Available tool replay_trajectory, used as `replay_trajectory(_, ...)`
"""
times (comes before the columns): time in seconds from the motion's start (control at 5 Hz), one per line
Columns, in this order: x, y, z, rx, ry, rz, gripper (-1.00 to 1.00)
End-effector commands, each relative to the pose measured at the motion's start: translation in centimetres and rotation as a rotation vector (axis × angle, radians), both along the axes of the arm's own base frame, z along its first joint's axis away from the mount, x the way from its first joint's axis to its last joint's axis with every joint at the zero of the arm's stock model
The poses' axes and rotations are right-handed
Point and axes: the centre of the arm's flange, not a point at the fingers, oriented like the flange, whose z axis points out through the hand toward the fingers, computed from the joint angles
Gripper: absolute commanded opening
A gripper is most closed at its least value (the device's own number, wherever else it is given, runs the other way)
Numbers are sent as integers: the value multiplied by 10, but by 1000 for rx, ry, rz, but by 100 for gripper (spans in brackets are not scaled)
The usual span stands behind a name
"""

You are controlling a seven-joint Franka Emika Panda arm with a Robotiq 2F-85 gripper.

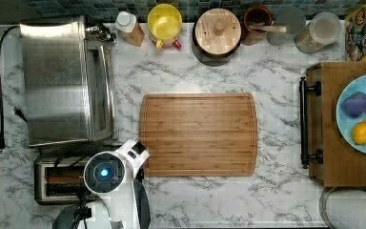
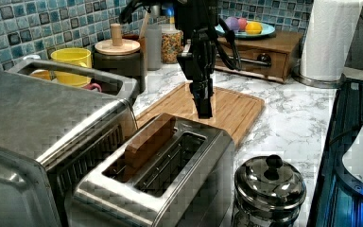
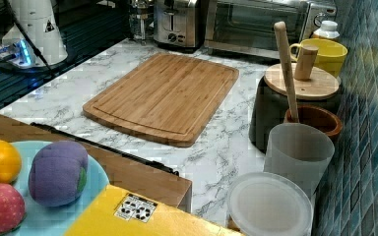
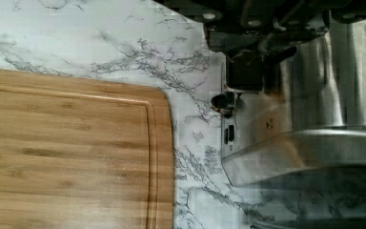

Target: Turn on the toaster.

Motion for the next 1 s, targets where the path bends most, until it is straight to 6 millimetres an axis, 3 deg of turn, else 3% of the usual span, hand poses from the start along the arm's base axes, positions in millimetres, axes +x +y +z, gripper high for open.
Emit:
replay_trajectory(0.2,-6,31,-23,-1,43,64,-100)
replay_trajectory(0.8,2,-12,-64,-17,72,-163,-100)
replay_trajectory(1.0,4,-15,-89,-32,118,-185,-100)
